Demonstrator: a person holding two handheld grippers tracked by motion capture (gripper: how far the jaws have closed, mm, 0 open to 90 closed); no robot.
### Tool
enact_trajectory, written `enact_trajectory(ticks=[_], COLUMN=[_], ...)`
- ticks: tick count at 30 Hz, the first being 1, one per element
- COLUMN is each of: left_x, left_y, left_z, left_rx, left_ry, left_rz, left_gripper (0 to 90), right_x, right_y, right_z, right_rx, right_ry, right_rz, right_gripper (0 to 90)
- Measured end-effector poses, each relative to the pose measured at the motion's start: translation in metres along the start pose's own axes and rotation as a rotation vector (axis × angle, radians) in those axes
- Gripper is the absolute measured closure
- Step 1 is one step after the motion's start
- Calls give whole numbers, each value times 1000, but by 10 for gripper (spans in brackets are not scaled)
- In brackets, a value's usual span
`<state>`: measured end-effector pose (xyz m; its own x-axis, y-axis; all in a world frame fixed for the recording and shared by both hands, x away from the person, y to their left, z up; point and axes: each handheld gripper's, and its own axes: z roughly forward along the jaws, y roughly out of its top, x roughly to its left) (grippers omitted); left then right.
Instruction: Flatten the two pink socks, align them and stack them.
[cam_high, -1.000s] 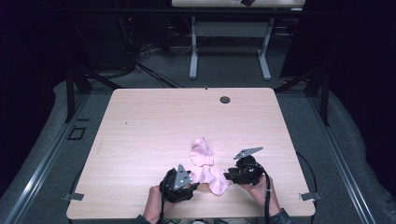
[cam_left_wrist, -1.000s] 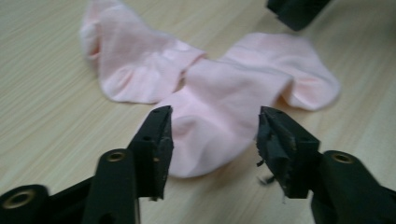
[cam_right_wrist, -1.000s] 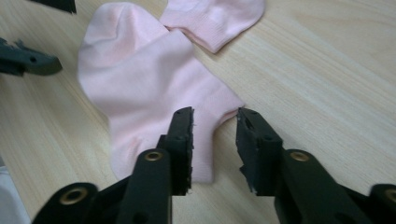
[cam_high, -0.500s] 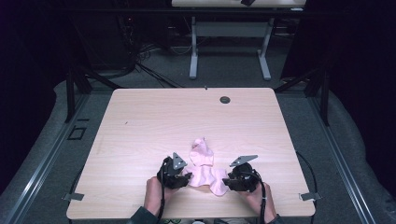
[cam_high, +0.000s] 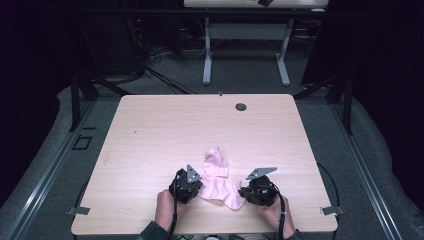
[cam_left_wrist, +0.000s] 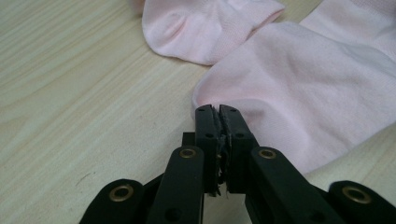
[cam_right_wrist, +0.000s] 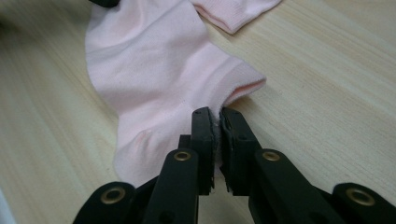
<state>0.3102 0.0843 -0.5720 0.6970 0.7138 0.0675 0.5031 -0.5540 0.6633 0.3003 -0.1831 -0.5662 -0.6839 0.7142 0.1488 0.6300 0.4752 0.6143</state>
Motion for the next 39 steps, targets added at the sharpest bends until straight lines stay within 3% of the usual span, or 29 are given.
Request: enact_trajectory(ticks=[6,8,11,13,15,16,18,21,22,24,25,27,29,30,31,33,34,35,37,39], left_x=[-4,-6,-9,-6,-2,-2,13,37,37,57,57,73,75,81,82,84,87,90,93,93], left_y=[-11,-16,-19,-19,-17,-17,-10,4,4,23,23,46,51,66,70,76,83,89,94,97], left_z=[-16,-21,-23,-26,-29,-29,-36,-37,-37,-30,-30,-15,-11,3,7,14,23,31,41,48], left_rx=[-8,-8,-6,-4,-18,-18,-58,-86,-86,-73,-73,-50,-55,-41,-25,-7,4,18,45,51], left_ry=[-72,-99,-110,-105,-92,-92,-69,-55,-55,-48,-48,-71,-88,-96,-109,-107,-130,-139,-209,-244], left_rz=[-42,-63,-60,-65,-85,-85,-110,-118,-118,-115,-115,-100,-105,-79,-59,-57,-49,-45,-40,-34], left_gripper=[873,868,838,722,585,524,465,449,450,451,452,460,469,474,481,477,488,486,489,500], right_x=[2,1,0,-1,-4,-4,-8,-11,-11,-11,-10,-8,-6,-4,-4,-4,-6,-6,-7,-6], right_y=[0,-2,-7,-9,-8,-8,1,15,15,35,39,49,55,61,63,65,67,67,67,68], right_z=[-19,-22,-16,-12,-12,-12,-15,-15,-15,-7,-3,7,16,28,34,39,49,51,54,56], right_rx=[-12,8,48,61,38,38,-2,-42,-42,-63,-75,-67,-73,-60,-48,-50,-24,-18,-5,1], right_ry=[20,20,25,19,26,26,19,17,17,9,11,7,-1,-7,-22,-27,-48,-40,-46,-49], right_rz=[3,1,14,16,30,30,39,35,35,19,16,4,-2,-14,-25,-33,-44,-41,-54,-65], right_gripper=[837,835,813,751,656,656,568,541,541,534,533,536,534,534,537,542,573,584,624,664])
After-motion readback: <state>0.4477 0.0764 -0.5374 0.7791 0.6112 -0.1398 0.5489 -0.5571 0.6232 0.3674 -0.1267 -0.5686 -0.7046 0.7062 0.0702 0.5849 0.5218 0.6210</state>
